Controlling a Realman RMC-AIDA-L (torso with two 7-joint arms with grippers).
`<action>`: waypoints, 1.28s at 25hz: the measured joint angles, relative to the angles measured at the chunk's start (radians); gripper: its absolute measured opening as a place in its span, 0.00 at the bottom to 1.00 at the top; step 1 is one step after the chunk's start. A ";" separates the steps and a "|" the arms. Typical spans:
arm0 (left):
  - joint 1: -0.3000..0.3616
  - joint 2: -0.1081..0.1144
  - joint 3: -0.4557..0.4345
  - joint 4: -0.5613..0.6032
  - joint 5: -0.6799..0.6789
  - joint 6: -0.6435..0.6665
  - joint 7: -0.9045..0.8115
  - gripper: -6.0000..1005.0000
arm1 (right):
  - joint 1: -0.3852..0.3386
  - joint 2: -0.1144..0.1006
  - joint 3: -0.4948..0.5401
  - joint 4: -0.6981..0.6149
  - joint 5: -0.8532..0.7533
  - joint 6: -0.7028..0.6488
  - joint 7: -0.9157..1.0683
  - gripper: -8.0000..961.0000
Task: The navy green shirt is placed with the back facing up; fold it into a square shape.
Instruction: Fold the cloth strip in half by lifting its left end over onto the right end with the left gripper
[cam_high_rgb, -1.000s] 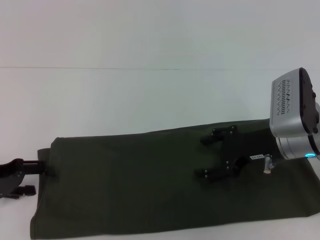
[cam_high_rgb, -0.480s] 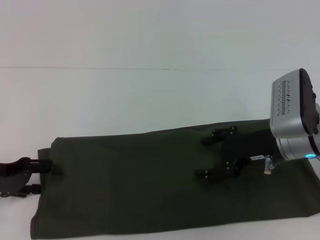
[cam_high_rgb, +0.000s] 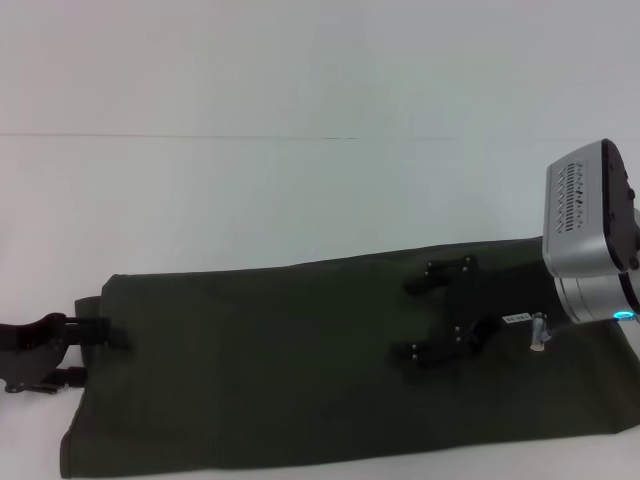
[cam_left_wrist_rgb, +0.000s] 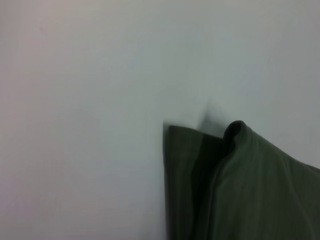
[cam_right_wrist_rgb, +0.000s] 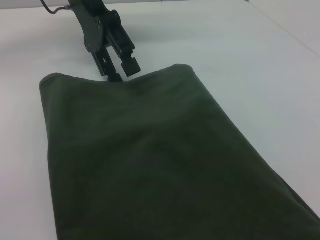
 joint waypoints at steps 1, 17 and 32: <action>0.000 0.001 0.001 0.002 0.001 0.001 -0.001 0.88 | 0.000 0.000 0.000 0.000 0.000 0.000 0.001 0.93; -0.005 0.003 -0.001 0.028 0.027 -0.011 -0.012 0.85 | 0.000 -0.001 -0.001 0.000 -0.003 0.000 0.003 0.93; -0.033 -0.020 0.035 0.023 0.029 -0.008 -0.026 0.79 | 0.000 -0.001 -0.001 0.000 -0.002 -0.001 0.004 0.93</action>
